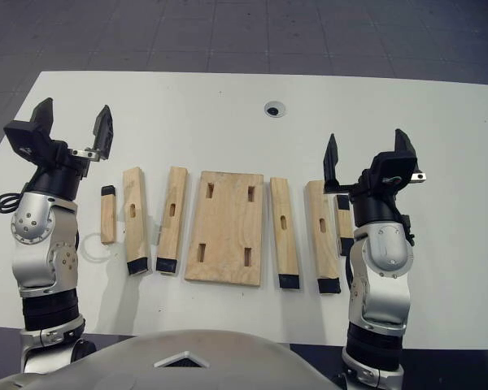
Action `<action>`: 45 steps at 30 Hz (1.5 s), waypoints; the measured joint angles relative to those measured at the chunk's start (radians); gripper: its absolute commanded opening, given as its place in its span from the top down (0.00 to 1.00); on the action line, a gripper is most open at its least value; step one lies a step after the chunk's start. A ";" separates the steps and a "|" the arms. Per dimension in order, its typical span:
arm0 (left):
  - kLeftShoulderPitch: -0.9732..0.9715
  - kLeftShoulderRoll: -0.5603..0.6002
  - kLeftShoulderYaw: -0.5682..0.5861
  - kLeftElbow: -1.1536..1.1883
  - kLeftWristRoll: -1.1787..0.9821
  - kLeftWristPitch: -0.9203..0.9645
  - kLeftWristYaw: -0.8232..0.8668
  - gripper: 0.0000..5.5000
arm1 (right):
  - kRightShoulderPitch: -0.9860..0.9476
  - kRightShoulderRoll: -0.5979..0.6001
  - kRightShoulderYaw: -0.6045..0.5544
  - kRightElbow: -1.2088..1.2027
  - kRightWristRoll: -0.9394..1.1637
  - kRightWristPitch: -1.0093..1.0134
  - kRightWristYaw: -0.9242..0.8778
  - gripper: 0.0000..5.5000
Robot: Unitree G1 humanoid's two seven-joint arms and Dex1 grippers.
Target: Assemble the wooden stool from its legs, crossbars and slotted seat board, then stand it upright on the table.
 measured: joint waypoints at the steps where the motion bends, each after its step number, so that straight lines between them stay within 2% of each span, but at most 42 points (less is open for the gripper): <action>1: 0.000 0.000 0.000 0.000 0.000 0.000 0.000 0.06 | 0.000 0.000 0.001 0.000 0.000 0.000 0.000 0.01; 7: 0.000 0.000 0.000 0.000 0.000 0.000 0.000 0.06 | 0.000 0.000 0.000 0.001 0.001 0.000 0.000 0.01; 12: -0.023 0.000 -0.011 0.008 0.001 0.002 0.000 0.06 | 0.041 -0.019 -0.063 -0.059 0.037 0.056 0.010 0.01; 20: -0.015 -0.001 -0.008 -0.022 0.002 0.018 0.029 0.06 | 0.178 -0.272 -0.343 -0.376 0.207 0.436 0.145 0.01; 23: -0.006 -0.002 -0.008 -0.047 0.004 0.024 0.045 0.06 | 0.206 -0.357 -0.365 -0.401 0.252 0.567 0.202 0.01; 27: 0.007 -0.003 -0.008 -0.073 0.004 0.036 0.052 0.06 | 0.275 -0.445 -0.334 -0.370 0.256 0.657 0.287 0.01; 33: 0.021 -0.003 -0.007 -0.095 0.003 0.039 0.066 0.06 | 0.356 -0.606 -0.329 -0.320 0.218 0.662 0.433 0.01; 37: 0.036 -0.003 0.000 -0.105 0.001 0.039 0.067 0.06 | 0.389 -0.695 -0.378 -0.295 0.202 0.649 0.542 0.01; 45: 0.052 -0.003 0.004 -0.135 -0.001 0.041 0.068 0.06 | 0.496 -0.738 -0.383 -0.269 0.127 0.547 0.671 0.01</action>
